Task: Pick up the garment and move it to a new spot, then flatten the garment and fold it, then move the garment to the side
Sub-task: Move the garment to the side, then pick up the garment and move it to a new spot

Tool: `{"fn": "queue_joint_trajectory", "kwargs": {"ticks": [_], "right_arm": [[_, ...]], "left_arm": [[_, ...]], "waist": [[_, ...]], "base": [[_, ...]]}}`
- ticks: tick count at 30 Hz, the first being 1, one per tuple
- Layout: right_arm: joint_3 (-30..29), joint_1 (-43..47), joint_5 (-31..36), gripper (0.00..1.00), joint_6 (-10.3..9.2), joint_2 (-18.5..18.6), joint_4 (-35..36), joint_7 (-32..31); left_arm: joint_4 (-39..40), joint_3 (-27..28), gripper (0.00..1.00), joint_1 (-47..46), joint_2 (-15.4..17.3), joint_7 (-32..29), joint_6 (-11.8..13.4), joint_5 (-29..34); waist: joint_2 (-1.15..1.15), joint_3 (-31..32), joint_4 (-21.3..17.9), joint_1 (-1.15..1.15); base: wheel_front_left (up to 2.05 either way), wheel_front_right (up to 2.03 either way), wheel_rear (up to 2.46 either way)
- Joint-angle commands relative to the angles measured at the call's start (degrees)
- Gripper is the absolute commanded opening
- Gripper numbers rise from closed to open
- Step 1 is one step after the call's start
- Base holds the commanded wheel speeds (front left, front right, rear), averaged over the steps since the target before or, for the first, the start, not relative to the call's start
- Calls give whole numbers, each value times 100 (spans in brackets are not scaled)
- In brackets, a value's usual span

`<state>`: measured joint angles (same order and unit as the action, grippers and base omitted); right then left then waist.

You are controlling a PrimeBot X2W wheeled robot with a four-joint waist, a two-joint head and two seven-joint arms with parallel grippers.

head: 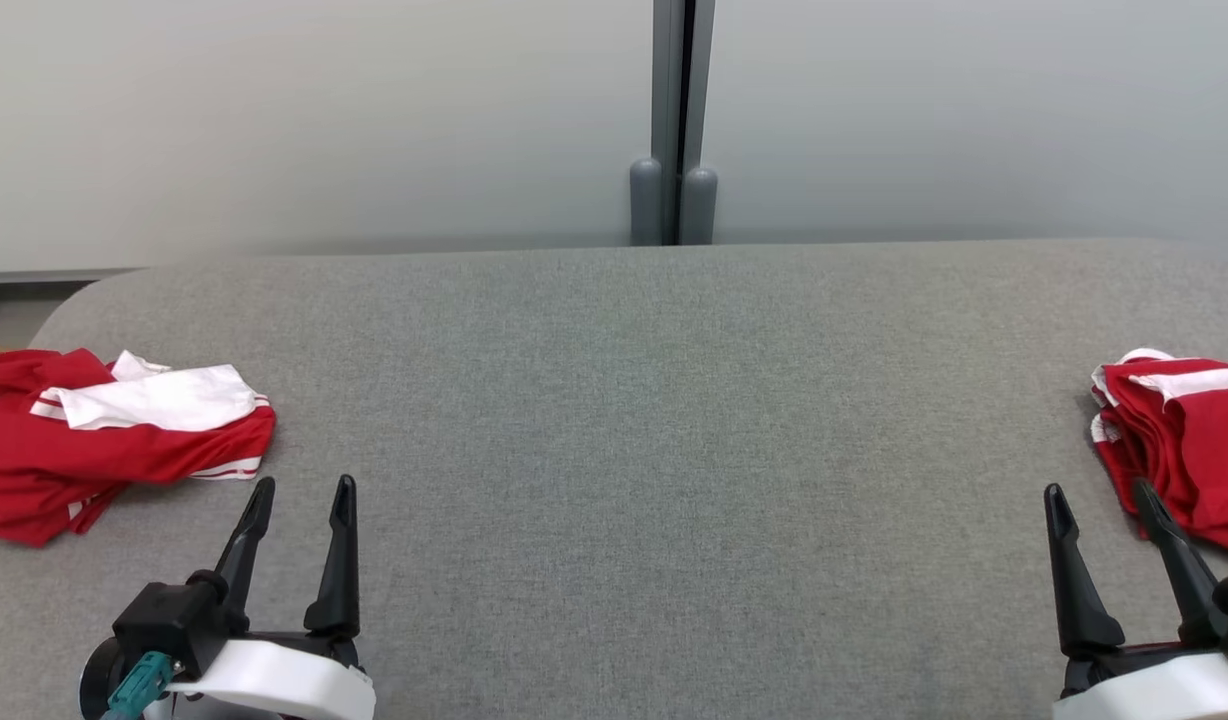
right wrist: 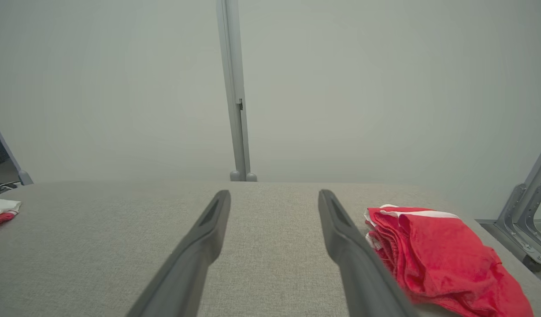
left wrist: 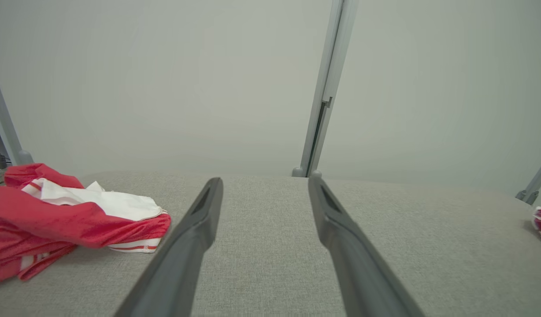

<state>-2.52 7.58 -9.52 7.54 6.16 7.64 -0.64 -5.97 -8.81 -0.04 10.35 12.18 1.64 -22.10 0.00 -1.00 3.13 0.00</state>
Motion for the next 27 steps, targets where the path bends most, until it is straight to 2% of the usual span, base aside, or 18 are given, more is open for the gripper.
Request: {"fn": "queue_joint_trajectory", "kwargs": {"ticks": [1, 18, 27], "right_arm": [[0, 104, -34, 100, -11, -9, 75, -43], [-70, 135, -55, 100, -11, -20, 164, -84], [-178, 143, -60, 100, -11, -23, 174, -34]], "left_arm": [[18, 3, 100, 87, 66, -39, 46, 21], [-23, -12, 100, 9, 160, -99, 75, -69], [-98, -58, 100, -173, 206, -69, 57, -16]], "waist": [[0, 158, -27, 0], [0, 173, -24, 0], [0, 130, 186, 0]], "base": [[0, 0, 0], [0, 0, 0], [0, 0, 0]]}}
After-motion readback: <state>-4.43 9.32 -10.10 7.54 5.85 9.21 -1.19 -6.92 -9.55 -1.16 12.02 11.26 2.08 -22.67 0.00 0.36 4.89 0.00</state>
